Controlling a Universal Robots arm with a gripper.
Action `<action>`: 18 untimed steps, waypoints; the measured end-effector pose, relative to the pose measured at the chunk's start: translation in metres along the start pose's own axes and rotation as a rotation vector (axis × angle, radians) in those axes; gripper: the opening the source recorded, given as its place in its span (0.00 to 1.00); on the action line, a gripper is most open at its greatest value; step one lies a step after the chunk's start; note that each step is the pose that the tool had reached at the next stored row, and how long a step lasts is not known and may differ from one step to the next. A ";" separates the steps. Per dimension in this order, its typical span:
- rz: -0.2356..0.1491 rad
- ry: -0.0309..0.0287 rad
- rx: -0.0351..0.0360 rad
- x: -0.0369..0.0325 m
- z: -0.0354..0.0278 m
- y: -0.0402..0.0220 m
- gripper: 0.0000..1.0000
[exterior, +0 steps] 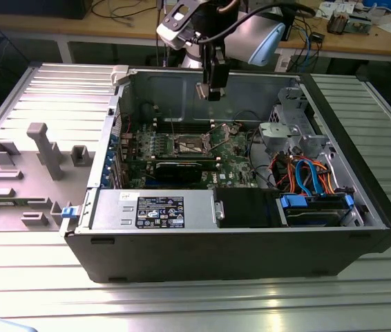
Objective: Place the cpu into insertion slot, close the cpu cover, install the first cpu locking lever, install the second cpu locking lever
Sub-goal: 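Place the cpu into insertion slot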
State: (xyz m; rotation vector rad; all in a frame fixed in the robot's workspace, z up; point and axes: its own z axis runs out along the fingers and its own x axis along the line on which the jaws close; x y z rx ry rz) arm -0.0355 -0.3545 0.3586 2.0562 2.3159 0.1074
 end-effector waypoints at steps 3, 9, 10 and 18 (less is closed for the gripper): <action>0.000 0.0001 0.0000 0.0000 0.0008 -0.0001 0.55; 0.001 -0.0001 0.0003 0.0000 0.0025 -0.0002 0.55; 0.001 0.0000 0.0002 0.0000 0.0028 -0.0002 0.55; 0.001 0.0000 0.0003 -0.0001 0.0044 -0.0003 0.55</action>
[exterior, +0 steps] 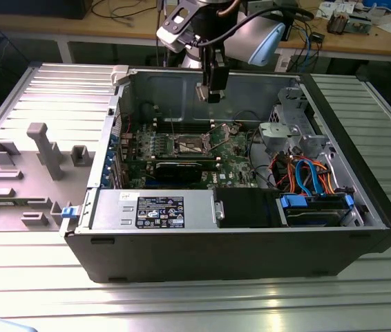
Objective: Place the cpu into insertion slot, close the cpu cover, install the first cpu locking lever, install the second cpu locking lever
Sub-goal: 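Place the cpu into insertion slot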
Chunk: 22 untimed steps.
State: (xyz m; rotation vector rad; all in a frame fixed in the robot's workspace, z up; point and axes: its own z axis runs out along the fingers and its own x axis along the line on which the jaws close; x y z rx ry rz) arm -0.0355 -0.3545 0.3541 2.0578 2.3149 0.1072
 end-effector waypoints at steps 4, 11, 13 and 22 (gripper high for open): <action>0.000 0.0000 0.0000 0.0000 0.0008 -0.0001 0.55; 0.000 0.0000 0.0000 0.0000 0.0026 -0.0002 0.55; 0.000 0.0000 0.0000 0.0000 0.0032 -0.0003 0.55; 0.000 0.0000 0.0000 -0.0001 0.0047 -0.0004 0.55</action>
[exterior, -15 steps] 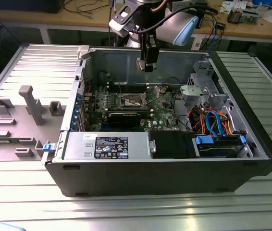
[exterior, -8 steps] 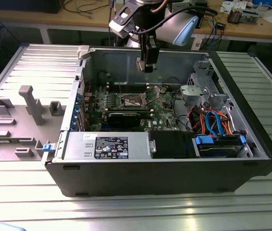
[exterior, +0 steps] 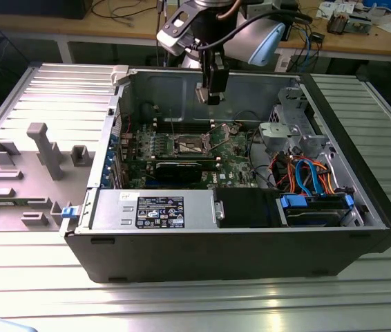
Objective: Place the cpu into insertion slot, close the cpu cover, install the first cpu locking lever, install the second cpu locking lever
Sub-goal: 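Place the cpu into insertion slot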
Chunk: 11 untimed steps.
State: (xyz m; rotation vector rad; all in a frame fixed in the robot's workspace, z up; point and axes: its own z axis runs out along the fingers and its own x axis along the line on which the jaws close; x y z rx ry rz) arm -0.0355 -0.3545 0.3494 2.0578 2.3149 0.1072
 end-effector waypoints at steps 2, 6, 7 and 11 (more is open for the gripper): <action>0.000 0.0000 0.0000 0.0000 0.0004 0.0000 0.55; 0.000 0.0000 0.0001 0.0000 0.0012 -0.0001 0.55; 0.000 0.0000 0.0001 0.0000 0.0014 -0.0001 0.55; 0.000 0.0000 0.0001 0.0000 0.0023 -0.0002 0.55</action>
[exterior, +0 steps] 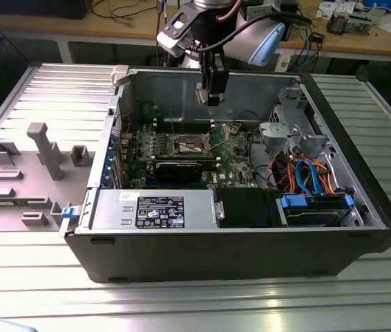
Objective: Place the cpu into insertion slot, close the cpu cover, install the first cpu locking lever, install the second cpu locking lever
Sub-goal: 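Place the cpu into insertion slot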
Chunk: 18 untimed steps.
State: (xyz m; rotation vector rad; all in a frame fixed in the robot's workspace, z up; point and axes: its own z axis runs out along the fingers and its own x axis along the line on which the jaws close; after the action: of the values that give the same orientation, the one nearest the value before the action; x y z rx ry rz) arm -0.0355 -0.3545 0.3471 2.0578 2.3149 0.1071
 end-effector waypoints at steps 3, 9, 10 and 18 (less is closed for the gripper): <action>0.000 0.0000 0.0000 0.0000 0.0005 0.0000 0.55; 0.000 0.0000 0.0000 0.0000 0.0017 -0.0001 0.55; 0.000 0.0000 0.0000 0.0000 0.0019 -0.0001 0.55; 0.000 0.0000 0.0000 -0.0001 0.0033 -0.0003 0.55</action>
State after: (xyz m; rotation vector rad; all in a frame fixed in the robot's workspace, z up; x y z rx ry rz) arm -0.0355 -0.3545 0.3438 2.0578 2.3148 0.1071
